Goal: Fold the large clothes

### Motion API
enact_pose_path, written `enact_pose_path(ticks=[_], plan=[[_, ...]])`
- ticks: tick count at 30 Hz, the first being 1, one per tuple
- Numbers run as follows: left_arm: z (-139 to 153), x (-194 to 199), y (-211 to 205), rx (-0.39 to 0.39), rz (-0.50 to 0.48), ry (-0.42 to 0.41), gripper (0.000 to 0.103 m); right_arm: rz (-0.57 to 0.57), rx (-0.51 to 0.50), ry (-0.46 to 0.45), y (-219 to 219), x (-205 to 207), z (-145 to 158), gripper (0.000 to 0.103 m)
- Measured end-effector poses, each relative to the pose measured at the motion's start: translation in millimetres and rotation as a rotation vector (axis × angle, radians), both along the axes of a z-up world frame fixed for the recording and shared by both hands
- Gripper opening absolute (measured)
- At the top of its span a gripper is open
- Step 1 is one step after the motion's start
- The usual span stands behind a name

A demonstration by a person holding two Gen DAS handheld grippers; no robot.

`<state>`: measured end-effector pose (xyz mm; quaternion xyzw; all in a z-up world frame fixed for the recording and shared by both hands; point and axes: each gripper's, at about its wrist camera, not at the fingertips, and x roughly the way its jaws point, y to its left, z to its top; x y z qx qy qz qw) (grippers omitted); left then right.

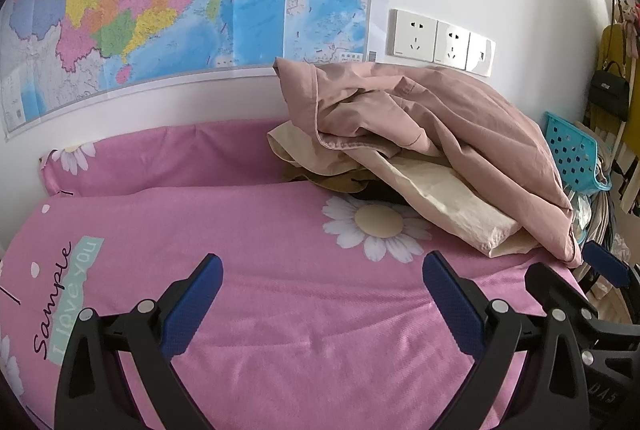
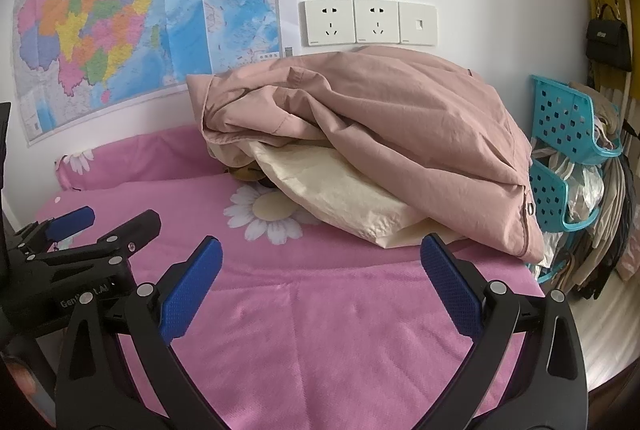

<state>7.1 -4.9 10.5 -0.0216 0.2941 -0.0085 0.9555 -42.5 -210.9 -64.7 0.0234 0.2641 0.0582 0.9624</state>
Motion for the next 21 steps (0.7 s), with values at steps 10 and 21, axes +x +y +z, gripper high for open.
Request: enact_pose_path(ticks=[10, 21], plan=[[-4.8, 22.4, 9.4, -0.015, 0.005, 0.022, 0.097, 0.056, -0.074, -0.035, 10.4, 17.9, 11.2, 0.098], [-18.4, 80.6, 39.1, 0.034, 0.058, 0.052, 0.097, 0.198, -0.302, -0.059, 54.7, 113.6, 14.9, 0.073]])
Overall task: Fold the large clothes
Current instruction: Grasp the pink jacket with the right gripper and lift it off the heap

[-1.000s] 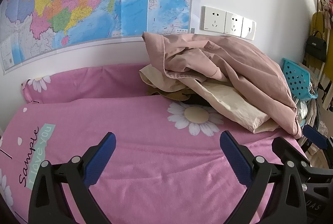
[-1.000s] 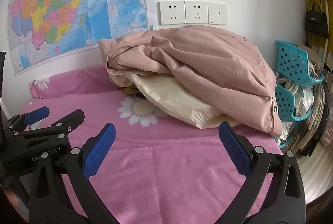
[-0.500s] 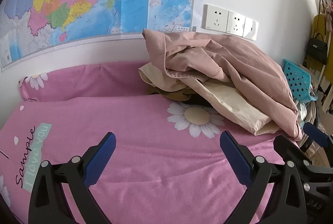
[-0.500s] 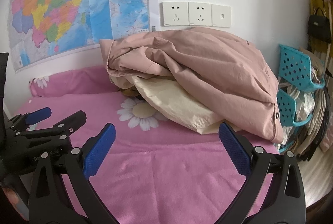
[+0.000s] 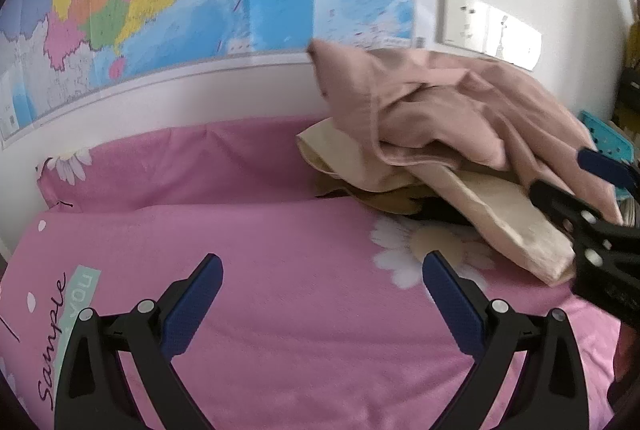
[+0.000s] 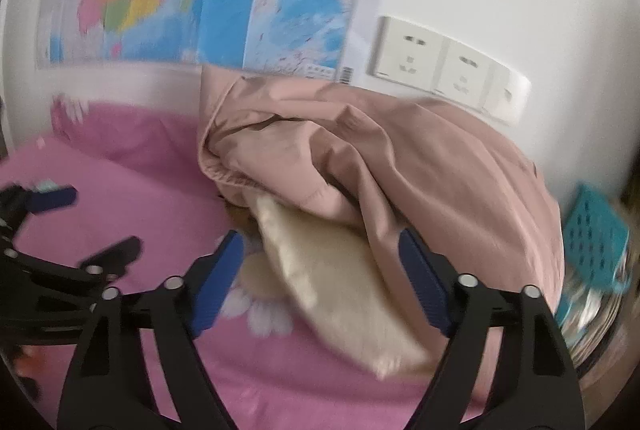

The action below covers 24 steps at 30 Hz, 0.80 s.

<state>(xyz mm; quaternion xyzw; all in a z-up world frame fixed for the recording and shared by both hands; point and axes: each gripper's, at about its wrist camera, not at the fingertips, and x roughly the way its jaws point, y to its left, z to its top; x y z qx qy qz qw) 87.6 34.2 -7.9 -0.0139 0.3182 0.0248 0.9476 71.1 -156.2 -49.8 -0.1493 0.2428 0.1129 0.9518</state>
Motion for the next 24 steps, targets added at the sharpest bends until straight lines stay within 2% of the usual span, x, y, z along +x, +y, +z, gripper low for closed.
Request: enact_pose_path(ticks=[4, 7, 9, 10, 12, 13, 18, 22, 24], plan=[[-6.9, 19.1, 14.1, 0.012, 0.019, 0.029, 0.097, 0.037, -0.076, 0.010, 21.6, 40.3, -7.7, 0.072], [-12.0, 30.5, 23.9, 0.000, 0.028, 0.051, 0.097, 0.066, -0.124, 0.020, 36.4, 62.2, -14.7, 0.063], [-14.8, 35.5, 28.1, -0.005, 0.030, 0.056, 0.097, 0.077, -0.155, 0.012, 44.6, 71.8, -17.8, 0.043], [-16.2, 37.0, 29.0, -0.007, 0.027, 0.057, 0.097, 0.088, -0.155, 0.029, 47.6, 78.0, -18.9, 0.038], [-19.0, 41.8, 30.6, -0.005, 0.019, 0.067, 0.097, 0.105, -0.137, 0.034, 48.2, 82.6, -14.5, 0.019], [-19.6, 43.5, 31.2, -0.005, 0.015, 0.069, 0.097, 0.108, -0.128, 0.034, 46.7, 82.1, -10.3, 0.016], [-19.1, 51.5, 34.1, -0.002, -0.013, 0.047, 0.097, 0.129, -0.054, 0.016, 21.5, 65.5, 36.6, 0.010], [-13.1, 55.7, 31.6, -0.005, -0.053, 0.008, 0.097, 0.126, 0.085, -0.005, -19.5, 50.3, 93.6, 0.010], [-7.7, 57.0, 24.8, -0.001, -0.093, -0.024, 0.097, 0.123, 0.119, -0.019, -33.9, 46.3, 112.7, 0.010]])
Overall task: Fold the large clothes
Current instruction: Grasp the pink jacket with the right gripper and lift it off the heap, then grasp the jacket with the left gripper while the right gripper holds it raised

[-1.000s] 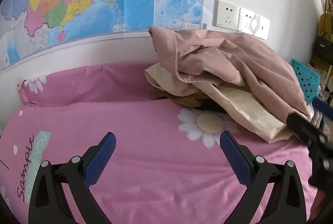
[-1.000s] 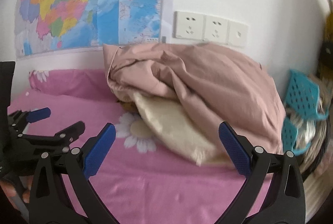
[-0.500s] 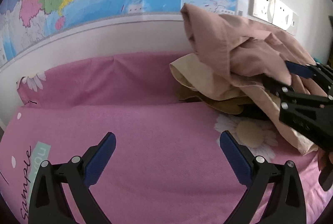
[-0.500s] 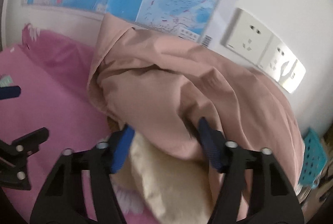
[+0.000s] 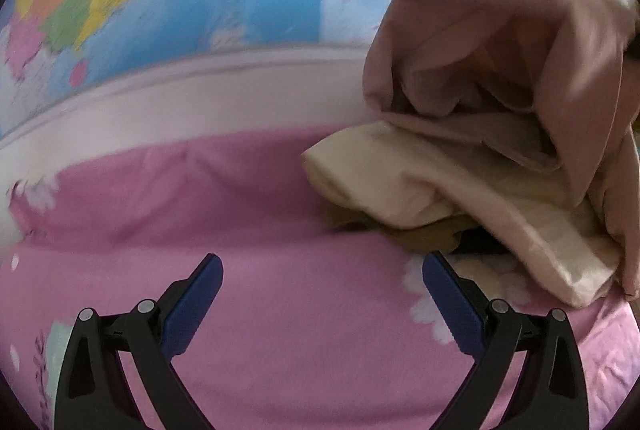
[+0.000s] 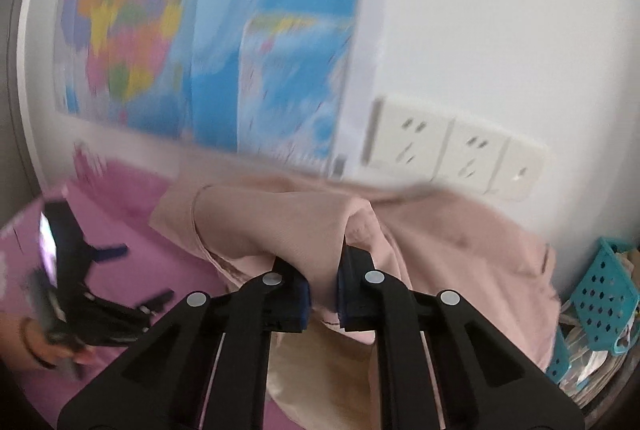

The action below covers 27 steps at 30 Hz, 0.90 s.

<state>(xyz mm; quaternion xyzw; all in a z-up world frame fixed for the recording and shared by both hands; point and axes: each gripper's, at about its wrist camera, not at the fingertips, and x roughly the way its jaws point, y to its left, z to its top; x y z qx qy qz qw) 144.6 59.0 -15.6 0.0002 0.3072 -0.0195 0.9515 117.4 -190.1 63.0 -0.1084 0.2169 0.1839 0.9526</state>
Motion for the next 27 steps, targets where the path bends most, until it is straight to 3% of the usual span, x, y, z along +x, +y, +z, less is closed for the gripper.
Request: enact_pose_path(ticks=[6, 13, 15, 19, 22, 23, 26, 27], plan=[[18.3, 5.6, -33.7, 0.049, -0.155, -0.163, 0.097, -0.027, 0.087, -0.071, -35.8, -17.6, 57.1, 0.009], [16.1, 2.5, -87.3, 0.065, -0.414, -0.246, 0.097, -0.048, 0.148, -0.090, -63.1, -18.9, 86.5, 0.009], [15.9, 2.1, -99.7, 0.107, -0.421, -0.293, 0.097, -0.044, 0.187, -0.085, -74.0, -19.6, 90.8, 0.008], [23.6, 15.0, -112.7, 0.095, -0.463, -0.344, 0.097, -0.048, 0.218, -0.111, -90.1, -25.9, 98.5, 0.008], [29.4, 24.8, -136.9, 0.160, -0.490, -0.381, 0.097, -0.046, 0.230, -0.118, -96.8, -29.1, 100.2, 0.008], [31.4, 25.9, -144.6, 0.157, -0.519, -0.385, 0.094, -0.054, 0.224, -0.125, -98.3, -30.5, 100.7, 0.008], [39.1, 36.7, -169.4, 0.182, -0.544, -0.355, 0.014, -0.073, 0.231, -0.140, -107.6, -37.6, 105.5, 0.008], [43.3, 38.6, -174.5, 0.188, -0.528, -0.346, 0.011, -0.082, 0.230, -0.151, -111.2, -42.7, 109.1, 0.008]])
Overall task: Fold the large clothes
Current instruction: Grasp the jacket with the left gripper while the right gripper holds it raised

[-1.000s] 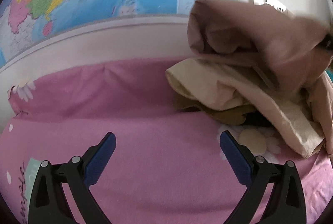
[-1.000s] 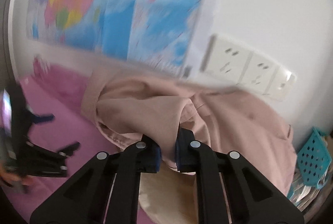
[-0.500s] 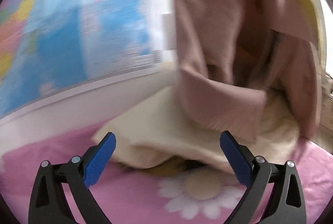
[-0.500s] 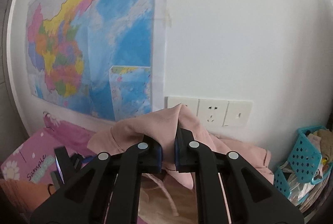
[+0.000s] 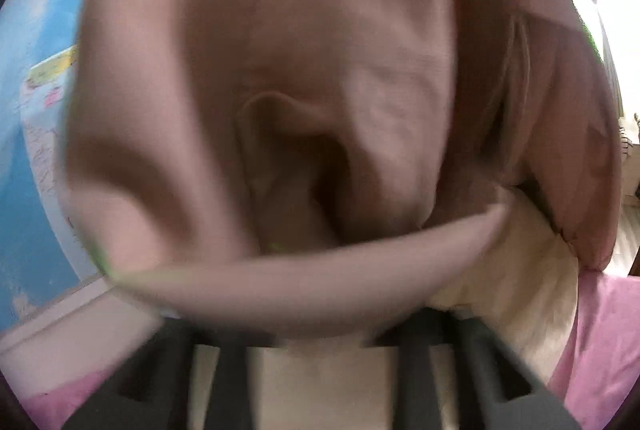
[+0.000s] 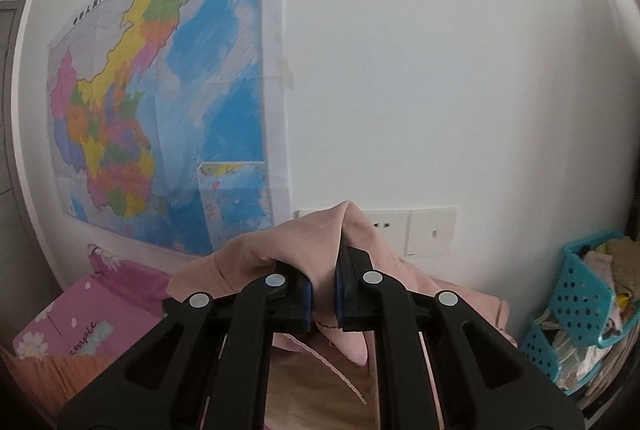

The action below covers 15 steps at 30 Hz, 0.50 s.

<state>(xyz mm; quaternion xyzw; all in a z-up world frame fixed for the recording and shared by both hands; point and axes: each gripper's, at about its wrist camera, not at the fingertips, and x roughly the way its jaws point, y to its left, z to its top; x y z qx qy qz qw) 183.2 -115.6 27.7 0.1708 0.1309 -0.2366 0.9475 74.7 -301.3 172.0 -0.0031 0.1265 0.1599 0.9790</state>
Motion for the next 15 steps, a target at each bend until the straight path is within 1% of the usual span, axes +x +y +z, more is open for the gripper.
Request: enact_pose_path(ticks=[2, 3, 6, 7, 8, 9, 11, 12, 13, 15], plan=[[22.0, -12.5, -8.0, -0.061, -0.005, -0.048, 0.009, -0.019, -0.004, -0.028, -6.3, -12.5, 10.3, 0.008], [33.3, -21.1, -10.9, -0.077, -0.004, -0.076, 0.009, -0.028, -0.008, -0.049, -9.1, -20.5, 17.4, 0.008], [85.8, -60.2, -20.2, -0.142, -0.017, -0.176, 0.008, -0.034, 0.018, -0.141, -22.2, -63.3, 55.1, 0.008], [100.0, -63.6, -20.3, -0.160, -0.020, -0.196, 0.008, -0.035, 0.025, -0.170, -25.7, -76.3, 65.8, 0.008], [117.7, -76.4, -18.0, -0.184, -0.018, -0.221, 0.008, -0.031, 0.033, -0.205, -28.5, -92.3, 79.5, 0.008], [141.4, -92.3, -14.5, -0.221, -0.018, -0.243, 0.008, -0.021, 0.034, -0.240, -29.6, -110.3, 94.5, 0.008], [171.5, -117.1, -4.5, -0.265, -0.017, -0.279, 0.007, -0.009, 0.033, -0.300, -29.1, -142.3, 117.5, 0.008], [191.8, -138.7, 3.2, -0.284, -0.005, -0.321, 0.007, 0.000, 0.034, -0.321, -29.2, -154.2, 126.0, 0.008], [202.5, -152.3, 7.8, -0.287, 0.006, -0.350, 0.007, 0.015, 0.042, -0.354, -29.3, -173.7, 138.6, 0.008], [232.2, -195.0, 23.5, -0.298, 0.047, -0.419, 0.007, 0.049, 0.049, -0.399, -28.7, -202.8, 154.5, 0.008]])
